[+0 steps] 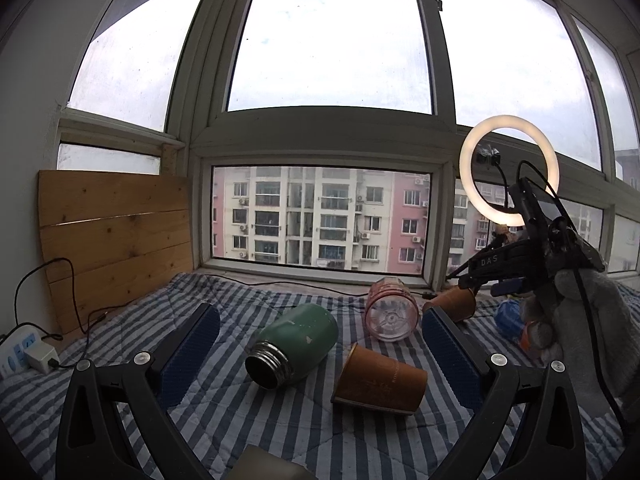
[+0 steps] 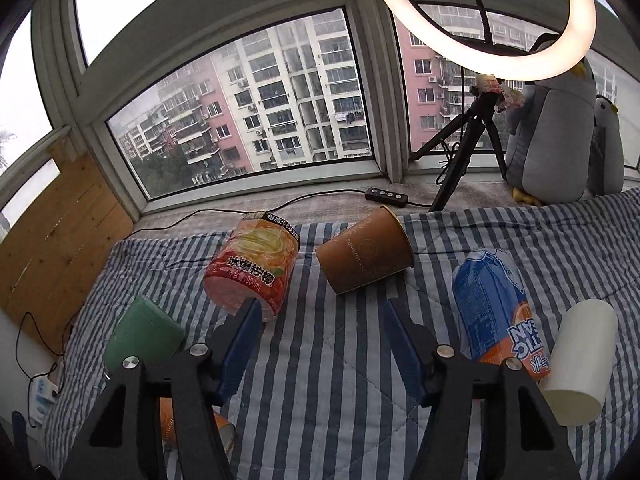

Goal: Flip cup upside down
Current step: 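Move the right tool down to the brown patterned paper cup lying on its side, then close the right gripper around the brown paper cup's body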

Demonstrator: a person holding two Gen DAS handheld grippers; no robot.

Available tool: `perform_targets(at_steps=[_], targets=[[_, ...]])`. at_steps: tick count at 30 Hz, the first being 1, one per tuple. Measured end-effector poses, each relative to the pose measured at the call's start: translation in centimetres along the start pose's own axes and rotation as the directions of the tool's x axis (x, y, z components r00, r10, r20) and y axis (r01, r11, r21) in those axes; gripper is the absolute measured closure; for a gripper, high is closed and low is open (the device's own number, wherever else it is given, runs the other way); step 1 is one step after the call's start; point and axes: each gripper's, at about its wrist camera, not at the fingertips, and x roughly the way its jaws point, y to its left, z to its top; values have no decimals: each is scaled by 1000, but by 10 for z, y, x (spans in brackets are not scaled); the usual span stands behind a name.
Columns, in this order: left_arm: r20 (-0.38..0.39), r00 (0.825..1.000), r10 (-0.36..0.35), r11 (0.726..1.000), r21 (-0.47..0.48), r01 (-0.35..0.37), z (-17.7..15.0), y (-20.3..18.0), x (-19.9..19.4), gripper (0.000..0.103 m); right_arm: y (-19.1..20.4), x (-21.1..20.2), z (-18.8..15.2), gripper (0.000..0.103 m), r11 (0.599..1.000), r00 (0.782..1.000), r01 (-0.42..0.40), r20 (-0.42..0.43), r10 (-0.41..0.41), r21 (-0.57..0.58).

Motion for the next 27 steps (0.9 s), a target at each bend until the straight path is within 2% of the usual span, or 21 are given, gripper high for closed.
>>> perform_targets(at_steps=[3, 7, 11, 16, 20, 27], targets=[[-1, 1000, 0, 1000, -30, 0, 1, 6, -1, 1, 3, 33, 17, 66, 1000, 999, 1, -48, -2, -12], [-1, 1000, -2, 999, -41, 2, 2, 7, -2, 1, 1, 65, 36, 69, 1000, 997, 24, -73, -25, -16], [-3, 1000, -7, 999, -39, 7, 2, 6, -3, 1, 0, 90, 54, 72, 996, 994, 85, -73, -88, -40], [-19, 1000, -15, 1000, -25, 14, 0, 0, -1, 1, 2, 117, 73, 74, 994, 990, 96, -102, -101, -48], [-3, 1000, -16, 1000, -23, 15, 1, -1, -5, 1, 9, 138, 76, 76, 976, 969, 178, -150, -196, -123], [2, 1000, -15, 1000, -23, 15, 1, 0, -5, 1, 1, 143, 75, 76, 955, 927, 243, -251, -280, -168]])
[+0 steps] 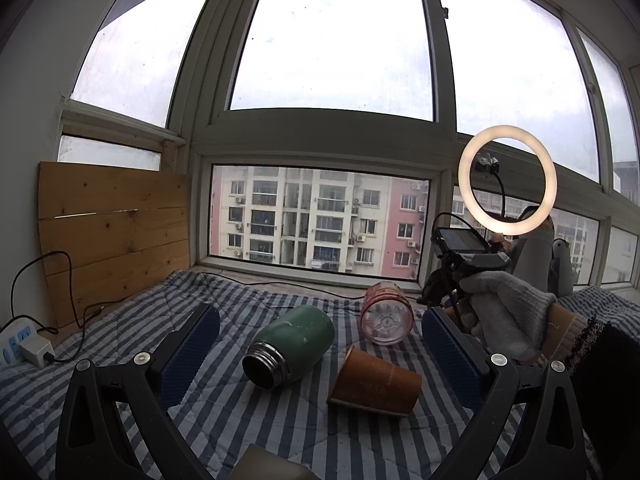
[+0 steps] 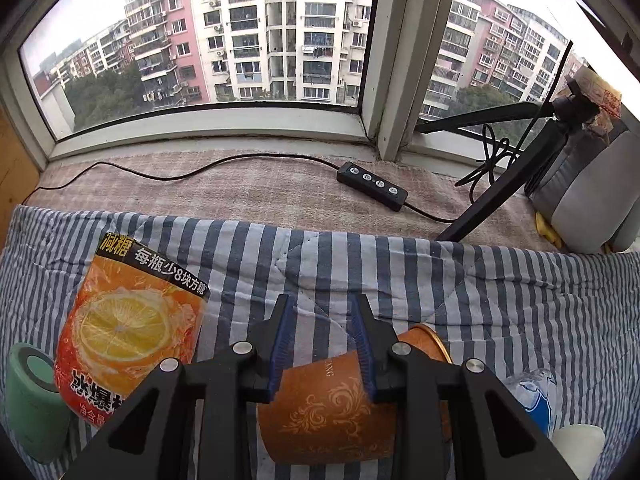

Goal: Flip cup upside down
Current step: 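Close the right gripper around the brown paper cup's body, then lift the brown cup with the right gripper and rotate it rim-down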

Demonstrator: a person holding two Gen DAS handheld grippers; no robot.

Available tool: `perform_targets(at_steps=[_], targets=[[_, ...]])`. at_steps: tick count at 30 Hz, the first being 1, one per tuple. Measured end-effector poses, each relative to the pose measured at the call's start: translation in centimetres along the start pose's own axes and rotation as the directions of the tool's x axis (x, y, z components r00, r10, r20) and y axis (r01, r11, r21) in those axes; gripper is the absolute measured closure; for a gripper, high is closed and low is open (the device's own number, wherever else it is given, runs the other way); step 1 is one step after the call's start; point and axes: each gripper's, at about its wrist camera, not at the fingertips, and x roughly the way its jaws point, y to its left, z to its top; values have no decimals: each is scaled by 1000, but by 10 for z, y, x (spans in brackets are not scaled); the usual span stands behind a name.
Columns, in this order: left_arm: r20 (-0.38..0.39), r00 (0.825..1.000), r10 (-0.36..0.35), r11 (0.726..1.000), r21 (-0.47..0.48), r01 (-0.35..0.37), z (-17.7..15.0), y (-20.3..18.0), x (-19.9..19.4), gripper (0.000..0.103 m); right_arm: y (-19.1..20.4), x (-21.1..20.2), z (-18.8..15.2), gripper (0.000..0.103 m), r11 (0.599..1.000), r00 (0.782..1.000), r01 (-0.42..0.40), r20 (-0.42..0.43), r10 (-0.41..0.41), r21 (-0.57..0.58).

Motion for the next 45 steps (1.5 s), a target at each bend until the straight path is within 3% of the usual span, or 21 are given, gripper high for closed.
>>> perform_targets(at_steps=[9, 18, 21, 24, 28, 30, 33, 37, 40, 45], targets=[[1, 1000, 18, 1000, 2, -18, -2, 1, 2, 1, 6, -23, -33, 76, 991, 994, 4, -108, -18, -132], [11, 1000, 29, 999, 42, -30, -5, -7, 3, 1, 6, -50, -95, 76, 975, 975, -147, -193, 114, -167], [9, 1000, 22, 998, 61, -23, -7, -11, 4, 1, 2, -64, -114, 76, 971, 975, -166, -174, 136, -170], [-10, 1000, -17, 996, 83, 18, -10, -17, 6, 1, -8, -83, -134, 75, 963, 968, -233, -127, 216, -134], [-61, 994, -94, 993, 68, 99, -11, -19, 11, 1, -24, -117, -166, 65, 950, 957, -286, 14, 290, -122], [-109, 984, -139, 989, 34, 143, -11, -17, 16, 1, -34, -135, -184, 60, 938, 936, -333, 87, 341, -101], [-201, 957, -210, 978, -31, 208, -15, -14, 29, 1, -40, -158, -210, 50, 929, 910, -355, 189, 368, -103], [-359, 886, -292, 956, -119, 267, -30, -19, 49, 1, -42, -169, -231, 47, 911, 882, -391, 228, 412, -134], [-421, 844, -333, 942, -184, 280, -39, -22, 53, 1, -49, -168, -239, 47, 886, 856, -448, 228, 464, -122], [-552, 738, -387, 921, -273, 279, -64, -32, 65, 1, -54, -154, -239, 47, 856, 837, -508, 181, 517, -96]])
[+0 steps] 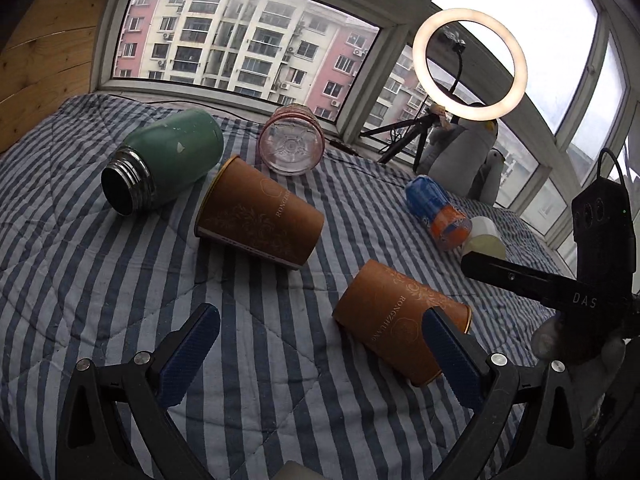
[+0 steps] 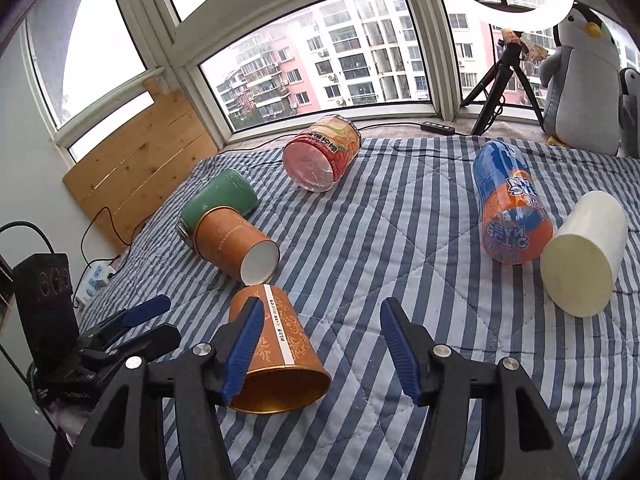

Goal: Flip cup upside down
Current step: 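Lift the brown cup with the right gripper and rotate it rim-down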

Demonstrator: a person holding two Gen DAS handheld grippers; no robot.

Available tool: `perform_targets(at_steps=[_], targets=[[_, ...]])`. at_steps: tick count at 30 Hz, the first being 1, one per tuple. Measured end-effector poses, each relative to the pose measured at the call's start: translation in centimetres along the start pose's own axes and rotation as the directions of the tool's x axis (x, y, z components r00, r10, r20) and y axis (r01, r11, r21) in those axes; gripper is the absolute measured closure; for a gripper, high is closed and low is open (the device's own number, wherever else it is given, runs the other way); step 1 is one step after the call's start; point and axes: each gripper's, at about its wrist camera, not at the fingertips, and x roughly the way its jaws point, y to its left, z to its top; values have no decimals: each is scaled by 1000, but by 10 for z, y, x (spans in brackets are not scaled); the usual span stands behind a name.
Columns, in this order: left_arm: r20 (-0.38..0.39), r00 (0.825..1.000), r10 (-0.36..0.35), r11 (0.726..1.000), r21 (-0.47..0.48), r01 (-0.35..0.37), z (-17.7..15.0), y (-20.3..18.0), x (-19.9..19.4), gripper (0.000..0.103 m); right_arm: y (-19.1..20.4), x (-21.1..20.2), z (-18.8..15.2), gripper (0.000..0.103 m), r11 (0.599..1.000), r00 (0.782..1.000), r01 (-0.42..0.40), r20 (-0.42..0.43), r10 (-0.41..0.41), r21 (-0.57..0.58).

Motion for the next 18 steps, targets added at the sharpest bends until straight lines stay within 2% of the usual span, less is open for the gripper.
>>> perform_targets(at_steps=[4, 7, 11, 15, 18], targets=[[-65, 998, 6, 999, -53, -9, -6, 0, 19, 1, -6, 12, 3, 47, 997, 996, -59, -61, 61, 41], [-75, 997, 0, 996, -86, -6, -7, 0, 22, 1, -5, 16, 6, 47, 995, 992, -89, -86, 94, 52], [-90, 994, -60, 988, -144, 46, 0, 0, 24, 1, 8, 27, 11, 47, 990, 978, -140, -154, 142, 22], [-112, 989, -100, 987, -139, 84, 6, -12, 29, 2, 20, 44, 19, 47, 989, 963, -148, -229, 144, 0], [-143, 980, -140, 979, -168, 115, 8, -16, 39, 3, 26, 52, 23, 47, 989, 952, -148, -274, 137, -21]])
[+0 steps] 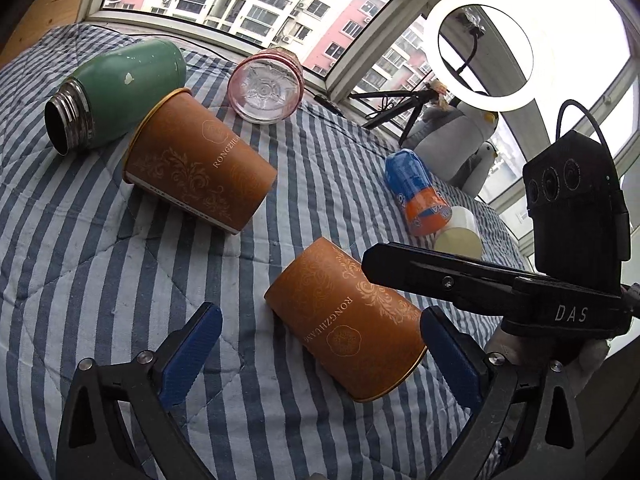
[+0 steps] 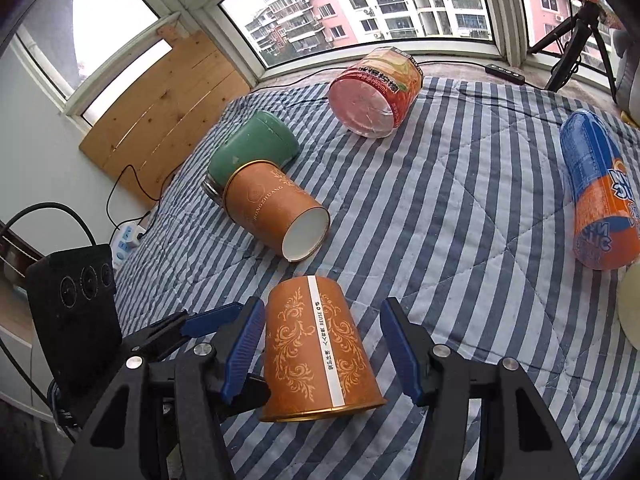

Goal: Flip cup upside down
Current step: 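Lift the brown cup with the right gripper and rotate it rim-down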

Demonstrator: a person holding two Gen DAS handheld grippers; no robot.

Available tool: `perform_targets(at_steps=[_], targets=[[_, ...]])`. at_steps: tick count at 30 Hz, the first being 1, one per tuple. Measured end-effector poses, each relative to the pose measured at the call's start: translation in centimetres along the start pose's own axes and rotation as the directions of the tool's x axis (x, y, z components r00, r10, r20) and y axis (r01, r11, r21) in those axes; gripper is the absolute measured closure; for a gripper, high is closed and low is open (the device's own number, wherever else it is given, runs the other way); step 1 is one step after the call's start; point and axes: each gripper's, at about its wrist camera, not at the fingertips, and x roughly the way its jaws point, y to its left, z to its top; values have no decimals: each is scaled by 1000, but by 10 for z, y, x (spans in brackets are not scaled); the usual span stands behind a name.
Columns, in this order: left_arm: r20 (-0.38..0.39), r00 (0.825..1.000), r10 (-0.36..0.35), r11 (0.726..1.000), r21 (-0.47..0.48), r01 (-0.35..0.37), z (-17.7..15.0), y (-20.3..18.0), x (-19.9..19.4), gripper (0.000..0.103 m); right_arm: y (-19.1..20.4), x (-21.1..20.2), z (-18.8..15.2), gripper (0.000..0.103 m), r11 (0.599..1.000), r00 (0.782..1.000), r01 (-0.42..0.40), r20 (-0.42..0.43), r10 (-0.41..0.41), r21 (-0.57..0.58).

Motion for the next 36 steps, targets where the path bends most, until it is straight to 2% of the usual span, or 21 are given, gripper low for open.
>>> perform_targets(at_steps=[3, 9, 14, 24, 27, 32, 36], targets=[[-24, 1000, -12, 1000, 0, 12, 1, -4, 11, 9, 7, 10, 4, 47, 999, 998, -1, -63, -1, -35], [-33, 999, -35, 999, 12, 36, 3, -9, 19, 13, 10, 22, 6, 47, 997, 992, 39, -117, -46, -62], [-32, 999, -29, 999, 41, 30, 3, -15, 21, 15, 13, 27, 5, 52, 995, 990, 53, -128, -63, -79], [-17, 1000, 5, 993, 120, -3, 1, -30, 20, 19, 14, 18, -3, 53, 993, 993, 67, -95, -76, -99], [11, 999, 39, 979, 202, -41, -4, -45, 15, 21, 16, 4, -11, 53, 992, 996, 69, -48, -74, -106], [71, 991, 115, 927, 350, -133, -14, -75, 11, 23, 17, -16, -28, 54, 993, 997, 67, 48, -62, -101], [106, 984, 143, 892, 416, -174, -20, -89, 11, 25, 13, -26, -38, 54, 995, 993, 55, 109, -45, -85]])
